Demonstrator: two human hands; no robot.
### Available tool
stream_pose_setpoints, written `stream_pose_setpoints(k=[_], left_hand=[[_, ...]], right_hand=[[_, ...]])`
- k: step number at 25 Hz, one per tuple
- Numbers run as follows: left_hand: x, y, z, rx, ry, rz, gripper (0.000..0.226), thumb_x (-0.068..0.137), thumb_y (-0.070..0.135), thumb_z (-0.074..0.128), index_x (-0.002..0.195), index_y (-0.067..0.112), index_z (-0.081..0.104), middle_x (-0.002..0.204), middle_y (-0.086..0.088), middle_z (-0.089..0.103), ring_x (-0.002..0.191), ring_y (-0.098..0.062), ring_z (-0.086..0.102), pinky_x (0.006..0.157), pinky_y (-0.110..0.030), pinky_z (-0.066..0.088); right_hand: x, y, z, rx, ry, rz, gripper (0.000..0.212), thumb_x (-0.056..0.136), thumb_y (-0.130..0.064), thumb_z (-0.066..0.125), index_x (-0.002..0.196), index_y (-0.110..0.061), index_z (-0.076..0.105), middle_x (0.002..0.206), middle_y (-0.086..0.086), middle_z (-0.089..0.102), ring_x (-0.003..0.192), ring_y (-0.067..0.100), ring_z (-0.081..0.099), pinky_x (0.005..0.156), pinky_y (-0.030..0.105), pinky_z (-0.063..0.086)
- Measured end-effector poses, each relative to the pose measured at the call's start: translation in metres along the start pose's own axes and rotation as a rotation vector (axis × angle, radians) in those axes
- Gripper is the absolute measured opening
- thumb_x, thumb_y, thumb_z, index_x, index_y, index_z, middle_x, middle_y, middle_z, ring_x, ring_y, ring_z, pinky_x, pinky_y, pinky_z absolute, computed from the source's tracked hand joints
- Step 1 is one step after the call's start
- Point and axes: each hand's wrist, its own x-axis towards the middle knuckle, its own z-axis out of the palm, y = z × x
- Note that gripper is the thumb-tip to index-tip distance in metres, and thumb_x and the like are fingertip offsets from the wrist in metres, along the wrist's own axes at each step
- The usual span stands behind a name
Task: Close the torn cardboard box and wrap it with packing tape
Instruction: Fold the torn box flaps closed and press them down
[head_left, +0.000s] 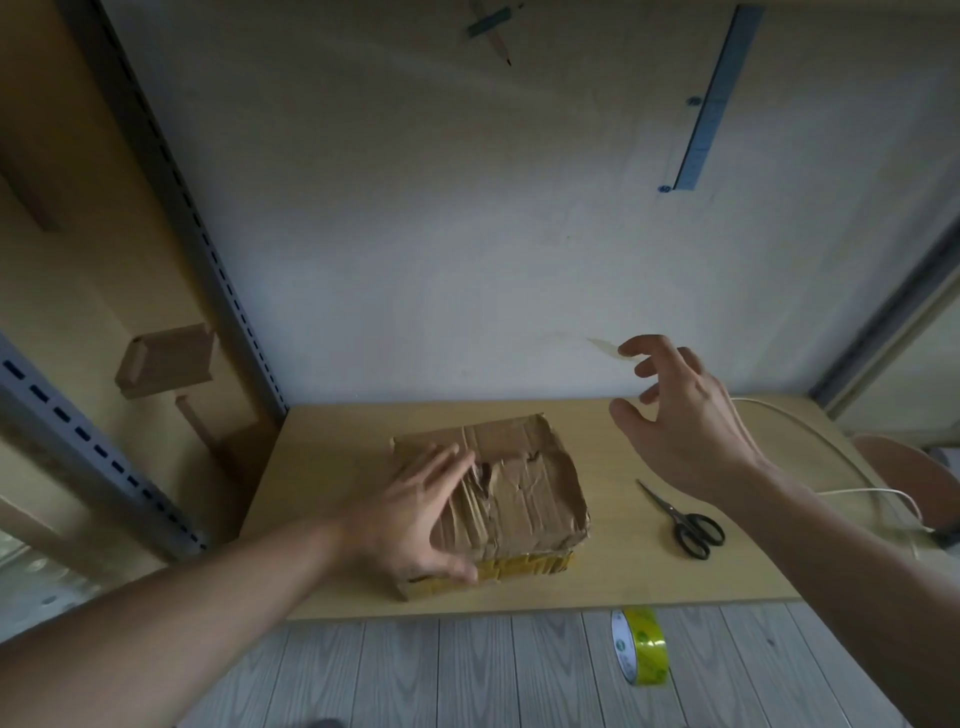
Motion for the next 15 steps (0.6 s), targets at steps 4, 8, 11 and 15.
stream_pose_setpoints(k=[4,8,11,15], left_hand=[[0.007,0.011,0.037,0.241,0.102,-0.136,0.107,0.094,0.07,0.043,0.15,0.018,-0.033,0.157,-0.009,-0.039,0.15,-0.027,-0.029,0.123,-0.045,-0.011],[0.009,0.009,0.03,0.155,0.112,-0.148,0.117,0.087,0.068,0.058,0.156,0.022,-0.025,0.163,-0.006,-0.03,0.153,-0.021,-0.018,0.124,-0.048,0.005],[0.008,0.006,0.009,0.012,0.11,-0.132,0.127,0.073,0.065,0.077,0.16,0.03,-0.009,0.166,-0.012,-0.001,0.153,-0.033,0.011,0.121,-0.052,0.024],[0.008,0.003,-0.01,0.484,0.457,0.213,0.116,0.059,0.074,0.078,0.151,0.023,0.03,0.123,-0.003,0.047,0.106,-0.02,0.05,0.09,-0.04,0.046]], right_hand=[[-0.001,-0.002,-0.002,-0.009,0.027,0.009,0.028,0.088,-0.025,0.065,0.116,-0.028,0.058,0.123,0.001,0.049,0.101,0.022,0.058,0.08,0.034,0.046],[-0.003,-0.005,-0.006,-0.005,0.022,0.001,0.021,0.089,-0.026,0.064,0.11,-0.028,0.062,0.122,-0.001,0.049,0.101,0.019,0.057,0.079,0.034,0.045],[-0.006,-0.007,-0.009,-0.006,0.014,0.006,0.021,0.089,-0.028,0.064,0.11,-0.029,0.061,0.123,-0.002,0.05,0.089,0.019,0.061,0.08,0.038,0.05],[-0.007,-0.002,-0.016,-0.018,0.008,0.022,0.022,0.09,-0.028,0.063,0.112,-0.029,0.061,0.125,-0.002,0.05,0.093,0.019,0.061,0.08,0.035,0.048]])
